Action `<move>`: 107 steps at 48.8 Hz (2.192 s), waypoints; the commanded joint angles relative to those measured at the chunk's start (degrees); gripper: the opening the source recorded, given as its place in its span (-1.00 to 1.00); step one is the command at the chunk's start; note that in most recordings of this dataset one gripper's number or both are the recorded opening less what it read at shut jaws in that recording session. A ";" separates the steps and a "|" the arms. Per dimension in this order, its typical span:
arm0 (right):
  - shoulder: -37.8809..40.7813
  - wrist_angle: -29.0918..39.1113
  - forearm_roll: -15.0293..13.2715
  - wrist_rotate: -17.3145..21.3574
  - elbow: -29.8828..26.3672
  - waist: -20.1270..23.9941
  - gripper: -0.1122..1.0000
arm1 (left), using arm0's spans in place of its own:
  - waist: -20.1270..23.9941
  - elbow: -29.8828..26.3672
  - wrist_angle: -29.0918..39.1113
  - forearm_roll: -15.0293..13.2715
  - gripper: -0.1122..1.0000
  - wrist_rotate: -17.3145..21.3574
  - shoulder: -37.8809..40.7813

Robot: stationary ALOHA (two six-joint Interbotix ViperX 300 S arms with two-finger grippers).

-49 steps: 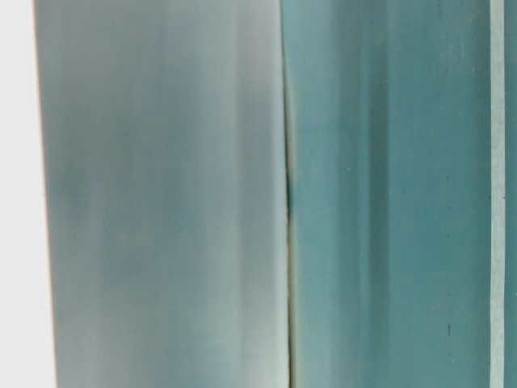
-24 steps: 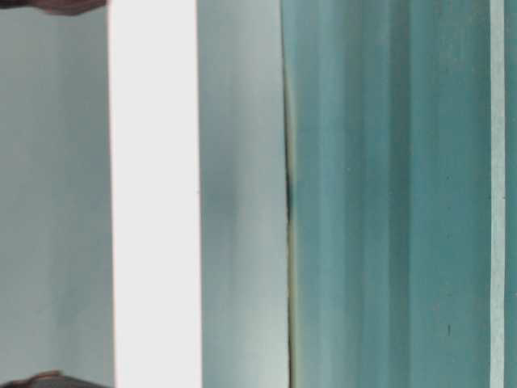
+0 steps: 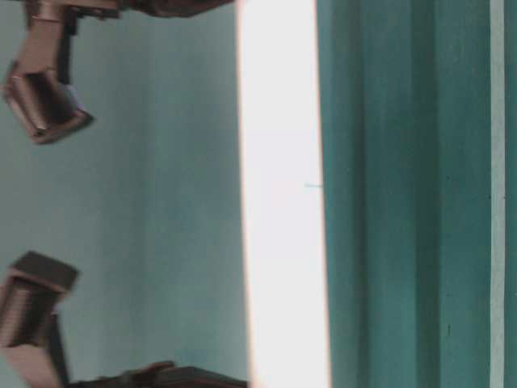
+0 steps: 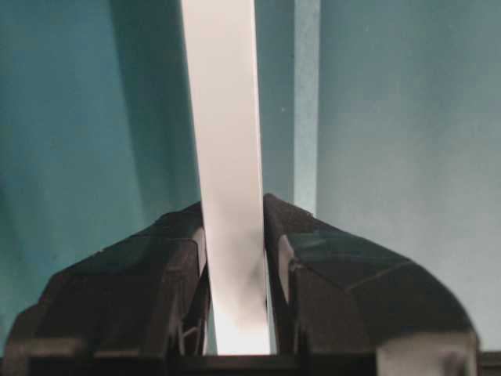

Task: Lift a wooden board with both hands.
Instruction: 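Bring the held board back toward the front and lower it, then set the board on the table and open both grippers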

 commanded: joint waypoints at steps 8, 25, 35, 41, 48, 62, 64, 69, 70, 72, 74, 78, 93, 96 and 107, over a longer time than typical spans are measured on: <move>4.75 -4.22 0.44 -1.93 1.41 1.14 -0.40 | -0.88 1.67 -5.01 0.00 -0.48 0.35 2.72; 7.21 -10.72 1.05 -2.29 4.83 2.90 -0.40 | -2.29 6.33 -11.43 0.00 -0.48 -0.79 4.75; 7.65 -14.15 1.05 -2.11 6.42 3.25 -0.40 | -2.72 8.17 -13.18 -0.09 -0.48 -2.64 4.83; 8.53 -14.50 1.05 -2.29 6.42 3.25 -0.40 | -2.64 8.61 -15.12 0.00 -0.48 -2.55 5.10; 9.76 -14.94 1.05 -2.46 6.24 3.34 -0.40 | -2.64 8.61 -16.70 -0.09 -0.48 -2.55 6.24; 10.99 -17.40 1.05 -2.37 6.42 3.52 -0.41 | -2.81 9.40 -19.16 -0.09 -0.48 -2.55 8.70; 11.07 -17.67 1.05 -2.37 6.33 3.52 -0.41 | -2.81 9.49 -19.34 -0.09 -0.48 -2.46 8.79; 11.34 -17.93 1.05 -2.37 6.33 3.52 -0.40 | -2.81 9.58 -19.51 0.00 -0.48 -2.20 9.05; 11.43 -17.93 1.05 -2.37 6.33 3.52 -0.40 | -2.72 9.58 -19.51 0.00 -0.48 -2.20 9.05; 11.60 -17.93 0.97 -2.29 6.33 3.52 -0.40 | -2.72 9.58 -19.51 0.00 -0.48 -2.20 9.14; 11.69 -18.02 1.05 -2.29 6.42 3.52 -0.40 | -2.81 9.58 -19.60 0.00 -0.48 -2.20 9.14; 11.87 -18.72 0.88 -1.93 6.77 3.52 -0.40 | -2.81 9.58 -20.04 0.00 -0.48 -2.29 9.14; 11.25 -26.10 0.97 -1.85 8.44 3.43 -0.41 | -3.69 9.84 -22.68 0.00 -0.48 -1.58 9.05; 11.25 -26.19 0.97 -1.85 8.44 3.43 -0.40 | -3.78 9.93 -22.68 0.00 -0.48 -1.58 8.96; 11.16 -26.19 1.05 -1.85 8.70 3.34 -0.40 | -3.69 9.93 -22.68 -0.09 -0.48 -1.67 8.88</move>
